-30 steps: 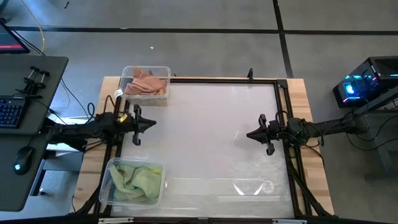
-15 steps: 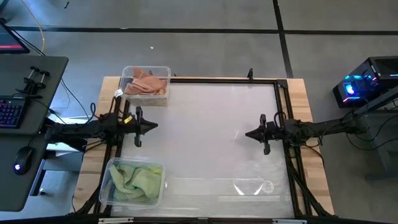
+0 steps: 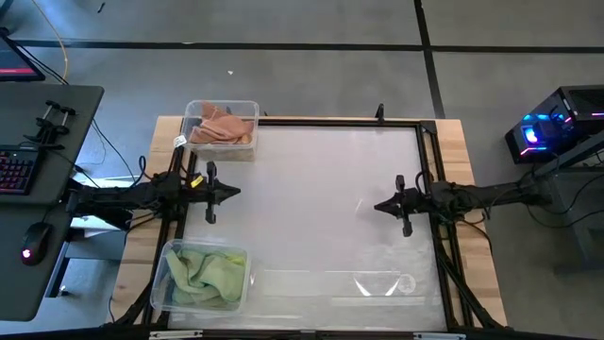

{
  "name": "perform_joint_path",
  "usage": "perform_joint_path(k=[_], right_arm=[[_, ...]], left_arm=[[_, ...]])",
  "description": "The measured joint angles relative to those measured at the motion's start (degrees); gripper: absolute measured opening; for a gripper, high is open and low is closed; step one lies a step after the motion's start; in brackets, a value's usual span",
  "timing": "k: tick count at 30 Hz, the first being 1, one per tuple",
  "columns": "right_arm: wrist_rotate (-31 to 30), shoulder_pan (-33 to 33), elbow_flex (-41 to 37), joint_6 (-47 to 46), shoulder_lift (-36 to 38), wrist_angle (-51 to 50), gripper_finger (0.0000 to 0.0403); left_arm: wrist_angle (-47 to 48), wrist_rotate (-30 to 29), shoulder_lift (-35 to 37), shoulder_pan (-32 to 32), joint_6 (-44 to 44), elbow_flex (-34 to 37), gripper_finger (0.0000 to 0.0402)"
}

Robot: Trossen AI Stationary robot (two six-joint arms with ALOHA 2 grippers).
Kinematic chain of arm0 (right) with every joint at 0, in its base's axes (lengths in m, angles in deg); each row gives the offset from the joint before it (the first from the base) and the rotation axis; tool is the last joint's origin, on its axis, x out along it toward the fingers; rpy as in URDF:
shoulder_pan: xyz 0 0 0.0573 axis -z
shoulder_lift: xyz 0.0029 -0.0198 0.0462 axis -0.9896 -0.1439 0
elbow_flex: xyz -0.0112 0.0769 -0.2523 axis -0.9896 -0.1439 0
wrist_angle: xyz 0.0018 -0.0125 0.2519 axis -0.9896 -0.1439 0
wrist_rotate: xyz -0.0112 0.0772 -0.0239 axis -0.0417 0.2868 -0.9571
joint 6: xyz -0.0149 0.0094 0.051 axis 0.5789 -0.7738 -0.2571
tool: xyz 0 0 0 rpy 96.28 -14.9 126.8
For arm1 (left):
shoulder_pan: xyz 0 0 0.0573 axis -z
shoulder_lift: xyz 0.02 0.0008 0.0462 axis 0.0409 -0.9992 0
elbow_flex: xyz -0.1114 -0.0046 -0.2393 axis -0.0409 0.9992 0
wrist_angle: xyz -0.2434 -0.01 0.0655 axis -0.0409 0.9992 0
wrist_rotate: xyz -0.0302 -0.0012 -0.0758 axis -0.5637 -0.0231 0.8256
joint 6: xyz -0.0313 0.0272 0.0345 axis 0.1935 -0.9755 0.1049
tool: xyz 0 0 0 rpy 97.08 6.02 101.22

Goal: Sort towels by color in basket
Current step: Return to Home Position

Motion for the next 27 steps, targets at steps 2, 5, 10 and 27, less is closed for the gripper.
perform_joint_path(k=[2, 5, 10, 27], right_arm=[[1.03, 0.05, 0.14, -0.21, 1.88, -0.59, 0.0000], [1.20, 0.28, 0.28, 1.41, 5.17, -1.12, 0.0000], [1.04, 2.86, 0.35, 2.06, 10.72, -1.24, 0.0000], [0.52, 5.22, 0.46, -3.43, 10.92, -1.27, 0.0000]], left_arm=[[0.00, 0.00, 0.00, 0.00, 0.11, 0.00, 0.0000], [0.01, 0.02, 0.01, -0.02, 0.12, 0.00, 0.0000], [0.01, 0.02, -0.01, -0.02, 0.10, 0.00, 0.0000], [0.01, 0.02, -0.03, -0.02, -0.03, 0.00, 0.0000]])
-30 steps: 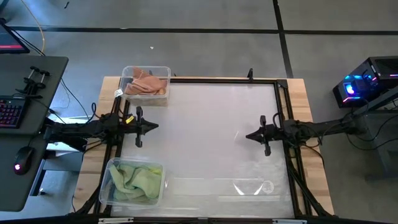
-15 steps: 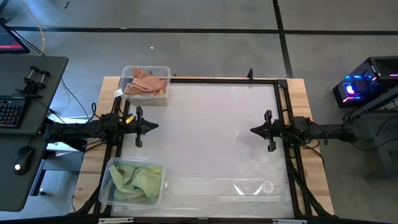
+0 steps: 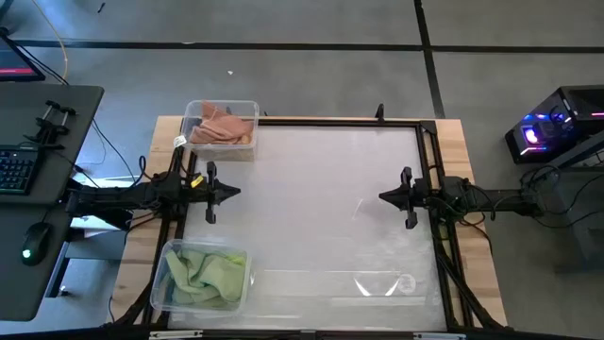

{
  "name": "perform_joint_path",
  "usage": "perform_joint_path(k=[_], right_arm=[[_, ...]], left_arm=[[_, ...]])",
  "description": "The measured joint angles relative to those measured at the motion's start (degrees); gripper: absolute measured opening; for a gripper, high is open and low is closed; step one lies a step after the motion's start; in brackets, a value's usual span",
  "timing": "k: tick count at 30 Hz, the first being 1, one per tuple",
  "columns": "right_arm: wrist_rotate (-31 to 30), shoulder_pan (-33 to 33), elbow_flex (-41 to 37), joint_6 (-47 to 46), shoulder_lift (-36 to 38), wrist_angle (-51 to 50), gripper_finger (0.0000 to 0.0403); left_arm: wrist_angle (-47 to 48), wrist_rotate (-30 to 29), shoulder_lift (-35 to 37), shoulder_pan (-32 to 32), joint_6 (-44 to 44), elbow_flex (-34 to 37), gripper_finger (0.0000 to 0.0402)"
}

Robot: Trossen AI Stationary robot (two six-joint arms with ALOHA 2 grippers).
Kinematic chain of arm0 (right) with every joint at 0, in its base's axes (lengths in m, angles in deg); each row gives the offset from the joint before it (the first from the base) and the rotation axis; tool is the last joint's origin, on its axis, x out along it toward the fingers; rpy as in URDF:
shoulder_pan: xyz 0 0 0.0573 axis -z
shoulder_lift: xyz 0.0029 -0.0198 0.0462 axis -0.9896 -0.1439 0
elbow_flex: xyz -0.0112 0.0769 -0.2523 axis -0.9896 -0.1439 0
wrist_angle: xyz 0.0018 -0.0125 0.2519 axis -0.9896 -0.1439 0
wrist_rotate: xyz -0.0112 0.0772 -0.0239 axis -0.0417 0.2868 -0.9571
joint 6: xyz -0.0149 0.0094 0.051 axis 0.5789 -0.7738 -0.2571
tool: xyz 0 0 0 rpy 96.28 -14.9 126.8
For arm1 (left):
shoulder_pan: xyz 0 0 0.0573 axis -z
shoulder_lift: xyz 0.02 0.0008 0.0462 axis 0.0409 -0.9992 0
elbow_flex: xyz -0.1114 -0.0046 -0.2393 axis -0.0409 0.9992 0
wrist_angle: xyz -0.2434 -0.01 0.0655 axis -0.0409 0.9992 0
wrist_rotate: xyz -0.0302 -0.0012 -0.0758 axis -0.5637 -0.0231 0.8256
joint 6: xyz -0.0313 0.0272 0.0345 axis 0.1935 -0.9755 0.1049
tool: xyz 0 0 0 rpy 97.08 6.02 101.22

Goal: Sort towels by color in basket
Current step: Return to Home Position

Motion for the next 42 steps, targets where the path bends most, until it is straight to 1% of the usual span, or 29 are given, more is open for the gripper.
perform_joint_path(k=[11, 18, 22, 42], right_arm=[[0.00, -0.87, 0.02, 0.00, 0.75, 0.08, 0.0000], [0.02, -2.02, 0.07, 0.00, 1.02, 0.20, 0.0000], [0.02, -2.36, 0.07, 0.00, 1.03, 0.20, 0.0001], [0.02, -2.34, 0.07, 0.01, 0.66, 0.17, 0.0001]], left_arm=[[0.00, -0.01, 0.22, 0.21, 0.01, 0.00, 0.0000], [-0.32, -0.09, 4.47, 0.52, 0.02, -0.02, 0.0000], [-1.52, -0.10, 4.39, 0.52, 0.00, 0.00, 0.0000], [-1.60, -0.24, 4.26, 0.50, 0.00, 0.00, 0.0000]])
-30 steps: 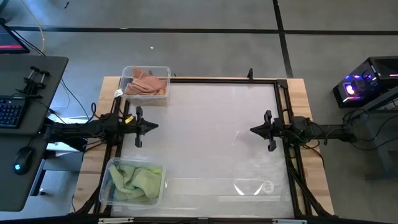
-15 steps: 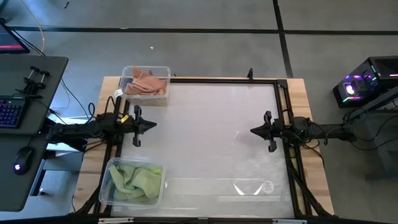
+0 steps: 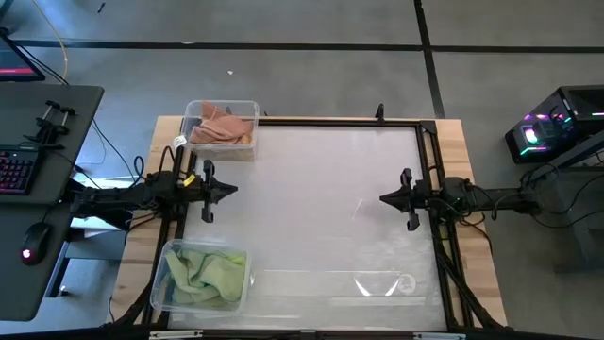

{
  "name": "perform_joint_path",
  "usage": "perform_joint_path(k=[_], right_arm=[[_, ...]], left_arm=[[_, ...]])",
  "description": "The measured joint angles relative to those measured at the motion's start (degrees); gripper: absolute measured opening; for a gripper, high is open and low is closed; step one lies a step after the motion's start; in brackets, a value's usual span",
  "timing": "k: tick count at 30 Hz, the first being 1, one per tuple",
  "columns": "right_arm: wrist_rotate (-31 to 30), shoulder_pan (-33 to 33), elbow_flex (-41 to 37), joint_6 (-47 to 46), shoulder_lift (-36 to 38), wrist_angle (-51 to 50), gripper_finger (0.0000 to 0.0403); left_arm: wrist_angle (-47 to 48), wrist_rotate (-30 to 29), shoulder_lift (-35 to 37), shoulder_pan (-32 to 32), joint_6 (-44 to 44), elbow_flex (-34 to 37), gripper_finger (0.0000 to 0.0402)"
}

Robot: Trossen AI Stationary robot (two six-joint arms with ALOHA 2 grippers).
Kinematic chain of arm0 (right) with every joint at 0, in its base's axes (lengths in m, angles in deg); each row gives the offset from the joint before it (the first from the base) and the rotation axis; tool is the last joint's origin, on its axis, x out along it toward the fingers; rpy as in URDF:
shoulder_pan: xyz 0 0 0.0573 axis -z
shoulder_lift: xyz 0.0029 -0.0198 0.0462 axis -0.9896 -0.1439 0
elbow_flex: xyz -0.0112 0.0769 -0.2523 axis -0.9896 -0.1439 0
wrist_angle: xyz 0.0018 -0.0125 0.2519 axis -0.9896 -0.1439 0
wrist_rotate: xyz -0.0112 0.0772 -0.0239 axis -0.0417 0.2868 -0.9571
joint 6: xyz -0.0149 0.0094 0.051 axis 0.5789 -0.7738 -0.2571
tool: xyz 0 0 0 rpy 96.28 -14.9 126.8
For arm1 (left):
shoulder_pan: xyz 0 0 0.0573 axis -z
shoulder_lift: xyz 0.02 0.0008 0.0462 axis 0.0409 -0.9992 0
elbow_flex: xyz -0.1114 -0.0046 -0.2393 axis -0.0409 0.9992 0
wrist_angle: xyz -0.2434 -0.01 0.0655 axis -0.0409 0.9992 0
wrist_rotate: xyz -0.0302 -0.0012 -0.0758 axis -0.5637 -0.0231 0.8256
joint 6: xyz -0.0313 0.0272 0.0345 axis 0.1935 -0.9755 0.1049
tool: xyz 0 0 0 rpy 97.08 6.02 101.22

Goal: Sort towels by color in basket
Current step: Return to Home Position

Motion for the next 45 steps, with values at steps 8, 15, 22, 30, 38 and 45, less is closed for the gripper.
perform_joint_path(k=[8, 15, 22, 30, 38, 45], right_arm=[[-0.02, 0.02, 0.00, 11.07, 0.00, 0.00, 0.0001], [-0.02, 0.02, 0.00, 14.57, 0.00, 0.00, 0.0001], [-0.02, 0.02, 0.00, 14.57, 0.00, 0.00, 0.0001], [-0.02, 0.02, 0.00, 14.57, 0.00, 0.00, 0.0001], [-0.02, 0.02, 0.00, 14.57, 0.00, 0.00, 0.0001], [-0.02, 0.02, 0.00, 14.57, 0.00, 0.00, 0.0001]], left_arm=[[0.00, -0.15, 0.00, 0.00, -7.60, 0.00, 0.0000], [0.00, -0.22, 0.00, 0.00, -7.46, 0.00, 0.0000], [0.00, -0.22, 0.00, 0.00, -7.47, 0.00, 0.0000], [-0.01, -0.20, 0.00, -0.01, -7.46, 0.00, 0.0000], [-0.02, -0.20, 0.00, -0.02, -7.46, 0.00, 0.0000], [-0.02, -0.17, 0.00, -0.02, -7.46, 0.00, 0.0000]])
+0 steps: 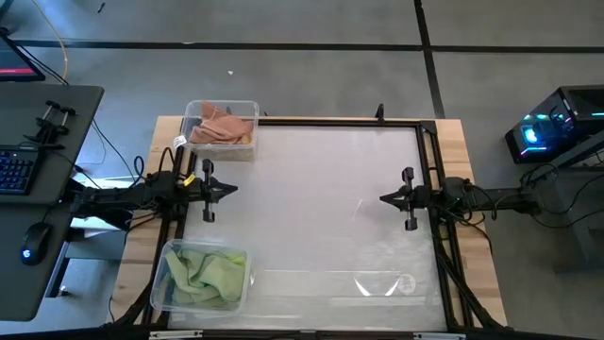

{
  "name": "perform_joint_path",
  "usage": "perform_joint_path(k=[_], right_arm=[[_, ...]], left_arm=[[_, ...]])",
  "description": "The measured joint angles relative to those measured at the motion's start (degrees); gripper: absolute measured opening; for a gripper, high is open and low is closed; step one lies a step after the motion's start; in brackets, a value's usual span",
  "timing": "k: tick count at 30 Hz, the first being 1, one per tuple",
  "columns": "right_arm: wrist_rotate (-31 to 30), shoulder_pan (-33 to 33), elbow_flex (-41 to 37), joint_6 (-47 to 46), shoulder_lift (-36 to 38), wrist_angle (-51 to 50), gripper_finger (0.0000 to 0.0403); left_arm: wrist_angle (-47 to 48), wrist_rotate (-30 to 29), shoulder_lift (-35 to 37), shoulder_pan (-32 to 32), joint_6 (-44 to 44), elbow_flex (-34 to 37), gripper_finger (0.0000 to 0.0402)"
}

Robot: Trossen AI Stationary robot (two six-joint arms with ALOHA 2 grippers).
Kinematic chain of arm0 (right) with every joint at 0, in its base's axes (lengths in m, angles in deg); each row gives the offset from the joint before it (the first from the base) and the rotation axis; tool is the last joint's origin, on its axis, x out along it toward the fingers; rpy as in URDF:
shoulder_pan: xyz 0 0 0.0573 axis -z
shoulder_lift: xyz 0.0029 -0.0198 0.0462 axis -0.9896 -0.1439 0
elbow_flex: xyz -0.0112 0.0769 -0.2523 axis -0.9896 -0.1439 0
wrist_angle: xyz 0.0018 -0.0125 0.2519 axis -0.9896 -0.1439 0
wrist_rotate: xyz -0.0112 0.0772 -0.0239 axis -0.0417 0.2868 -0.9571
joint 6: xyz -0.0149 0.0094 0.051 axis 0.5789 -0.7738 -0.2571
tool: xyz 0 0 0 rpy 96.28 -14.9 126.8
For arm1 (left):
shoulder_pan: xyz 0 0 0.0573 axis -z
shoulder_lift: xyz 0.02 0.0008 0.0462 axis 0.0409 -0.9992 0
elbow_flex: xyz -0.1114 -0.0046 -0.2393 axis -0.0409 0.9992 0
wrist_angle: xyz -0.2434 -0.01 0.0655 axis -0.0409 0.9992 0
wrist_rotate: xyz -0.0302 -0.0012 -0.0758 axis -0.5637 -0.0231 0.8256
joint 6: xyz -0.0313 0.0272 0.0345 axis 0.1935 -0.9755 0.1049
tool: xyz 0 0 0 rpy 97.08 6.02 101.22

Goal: Sort towels by color in basket
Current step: Return to Home Position

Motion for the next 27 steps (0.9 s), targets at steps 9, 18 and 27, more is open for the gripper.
perform_joint_path(k=[9, 18, 27], right_arm=[[0.00, 0.00, 0.00, 0.00, 0.00, 0.00, 0.0001], [0.02, 0.00, 0.00, 0.00, 0.00, -0.02, 0.0001], [0.00, 0.00, 0.00, 0.00, 0.00, 0.00, 0.0001]], left_arm=[[0.00, 0.00, 0.00, 0.00, 0.00, 0.00, 0.0000], [0.00, 0.00, 0.00, 0.00, 0.00, 0.00, 0.0000], [0.00, 0.00, 0.00, 0.00, 0.00, 0.00, 0.0000]])
